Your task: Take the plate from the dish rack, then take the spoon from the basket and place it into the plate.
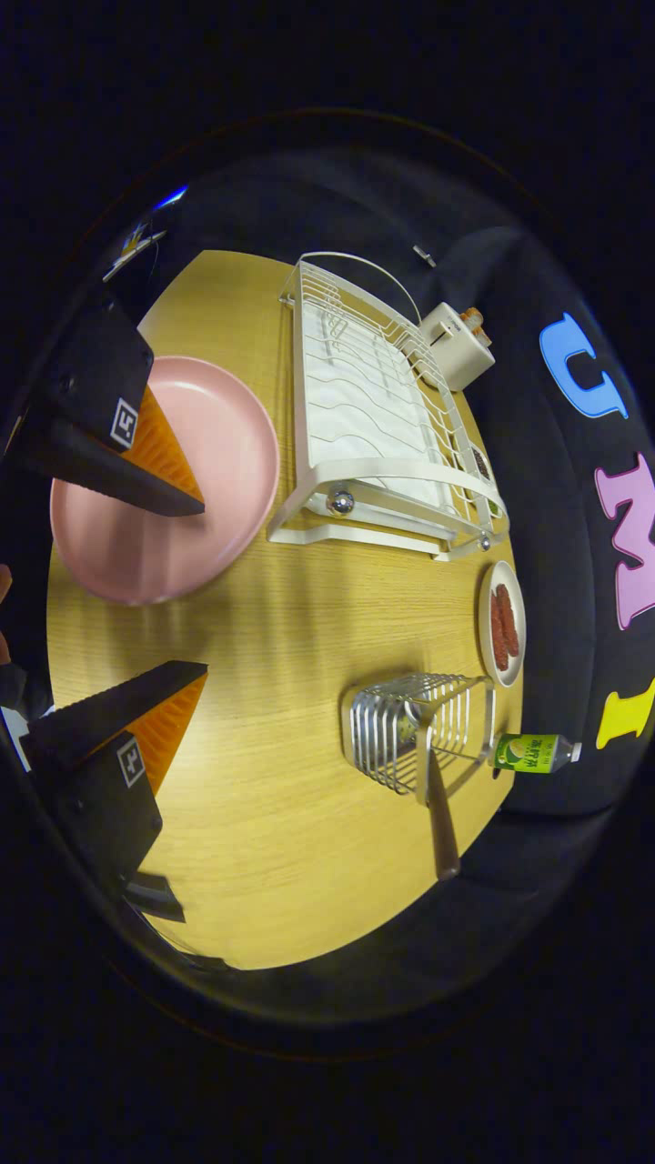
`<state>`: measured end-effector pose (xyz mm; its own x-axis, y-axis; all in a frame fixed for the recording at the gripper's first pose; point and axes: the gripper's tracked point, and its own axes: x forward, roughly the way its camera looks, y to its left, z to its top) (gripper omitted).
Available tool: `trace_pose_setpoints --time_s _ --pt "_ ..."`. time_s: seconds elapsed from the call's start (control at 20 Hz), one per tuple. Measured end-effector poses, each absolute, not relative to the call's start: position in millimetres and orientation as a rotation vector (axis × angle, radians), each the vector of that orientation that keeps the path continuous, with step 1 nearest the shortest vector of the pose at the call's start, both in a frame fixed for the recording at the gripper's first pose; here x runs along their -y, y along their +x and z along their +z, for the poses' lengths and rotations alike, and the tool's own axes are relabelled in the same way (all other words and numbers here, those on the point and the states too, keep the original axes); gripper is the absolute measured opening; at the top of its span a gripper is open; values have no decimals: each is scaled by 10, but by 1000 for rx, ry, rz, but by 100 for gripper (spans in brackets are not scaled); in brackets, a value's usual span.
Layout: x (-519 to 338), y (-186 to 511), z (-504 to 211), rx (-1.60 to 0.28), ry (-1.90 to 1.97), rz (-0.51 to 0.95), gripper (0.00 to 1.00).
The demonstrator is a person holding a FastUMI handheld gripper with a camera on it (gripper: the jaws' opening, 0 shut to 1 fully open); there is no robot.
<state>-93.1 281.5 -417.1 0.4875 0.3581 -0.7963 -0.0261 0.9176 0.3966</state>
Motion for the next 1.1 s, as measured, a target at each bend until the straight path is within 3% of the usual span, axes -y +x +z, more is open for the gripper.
trace_pose_setpoints --time_s 0.45,0.85,1.05,1.1 --pt "-2038 -514 -3065 -695 300 187 99" --pt "-1427 -176 -3315 -724 216 152 99" --pt "-1313 56 -3689 -794 231 148 77" --pt "-1324 104 -3763 -812 251 155 76"
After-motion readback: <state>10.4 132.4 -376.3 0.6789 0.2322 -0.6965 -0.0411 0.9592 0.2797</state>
